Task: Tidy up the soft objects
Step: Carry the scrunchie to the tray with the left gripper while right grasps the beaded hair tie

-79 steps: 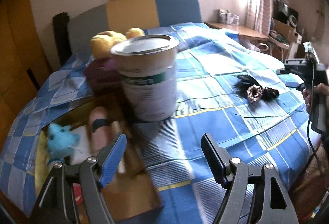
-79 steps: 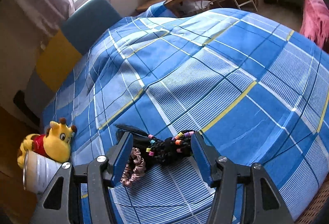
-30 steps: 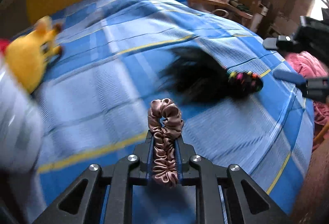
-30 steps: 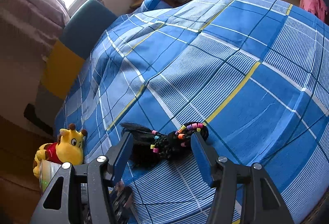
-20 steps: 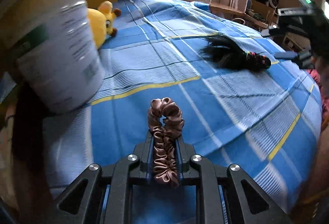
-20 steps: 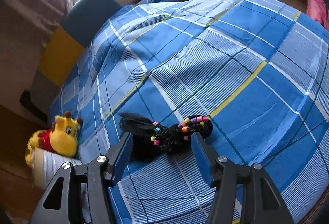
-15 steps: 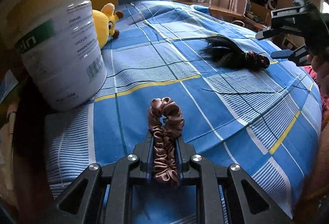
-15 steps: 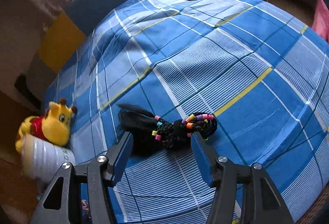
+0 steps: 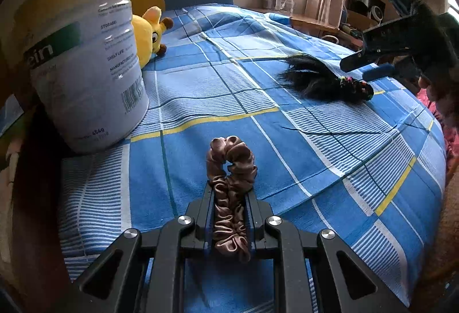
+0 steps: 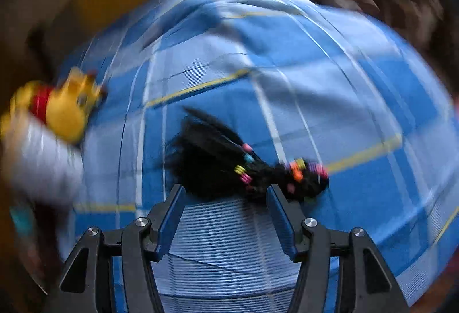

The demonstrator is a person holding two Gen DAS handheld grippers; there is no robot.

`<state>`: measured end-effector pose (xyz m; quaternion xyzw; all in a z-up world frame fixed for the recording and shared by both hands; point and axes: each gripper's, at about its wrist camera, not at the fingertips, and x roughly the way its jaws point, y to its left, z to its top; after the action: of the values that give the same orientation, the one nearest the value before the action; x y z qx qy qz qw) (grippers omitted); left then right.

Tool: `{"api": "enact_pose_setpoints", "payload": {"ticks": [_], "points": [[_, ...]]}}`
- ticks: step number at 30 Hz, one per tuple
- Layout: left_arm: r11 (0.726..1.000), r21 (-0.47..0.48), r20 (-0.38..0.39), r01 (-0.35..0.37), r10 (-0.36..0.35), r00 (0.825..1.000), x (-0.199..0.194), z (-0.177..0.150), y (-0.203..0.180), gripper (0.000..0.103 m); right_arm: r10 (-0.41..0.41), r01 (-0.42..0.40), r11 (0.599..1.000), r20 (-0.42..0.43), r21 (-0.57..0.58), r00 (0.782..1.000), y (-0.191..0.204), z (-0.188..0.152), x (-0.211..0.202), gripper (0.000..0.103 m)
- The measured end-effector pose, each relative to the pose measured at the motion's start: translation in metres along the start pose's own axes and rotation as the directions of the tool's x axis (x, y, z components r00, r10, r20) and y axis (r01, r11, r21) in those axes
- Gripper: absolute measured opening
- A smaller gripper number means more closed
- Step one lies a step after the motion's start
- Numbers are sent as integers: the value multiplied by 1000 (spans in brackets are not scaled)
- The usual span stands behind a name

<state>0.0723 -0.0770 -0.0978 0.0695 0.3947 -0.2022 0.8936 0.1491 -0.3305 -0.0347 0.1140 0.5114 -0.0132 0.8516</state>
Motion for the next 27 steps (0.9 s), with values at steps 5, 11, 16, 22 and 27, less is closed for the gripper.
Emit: {"api": "enact_pose_setpoints", "payload": {"ticks": [5,11,16,22,27], "points": [[1000,-5,2,6,-6,1000,0,0,1,18,-108,71,938,-90,-340,990,20,12,8,65],[1000,-13,2,15,-15,1000,0,0,2,18,-247,143,870,-166,-473,955,18,24,50,65],[999,-23,2,23,-23,1000,1,0,4,19,-246,139,871,-173,-472,954,14,26,74,58],[999,-31,3,29,-29,1000,1,0,4,19,-219,132,900,-168,-416,961,20,15,70,25],[999,-27,5,25,-25,1000,0,0,4,19,-98,23,949,-225,-316,969,42,-7,63,26]]}}
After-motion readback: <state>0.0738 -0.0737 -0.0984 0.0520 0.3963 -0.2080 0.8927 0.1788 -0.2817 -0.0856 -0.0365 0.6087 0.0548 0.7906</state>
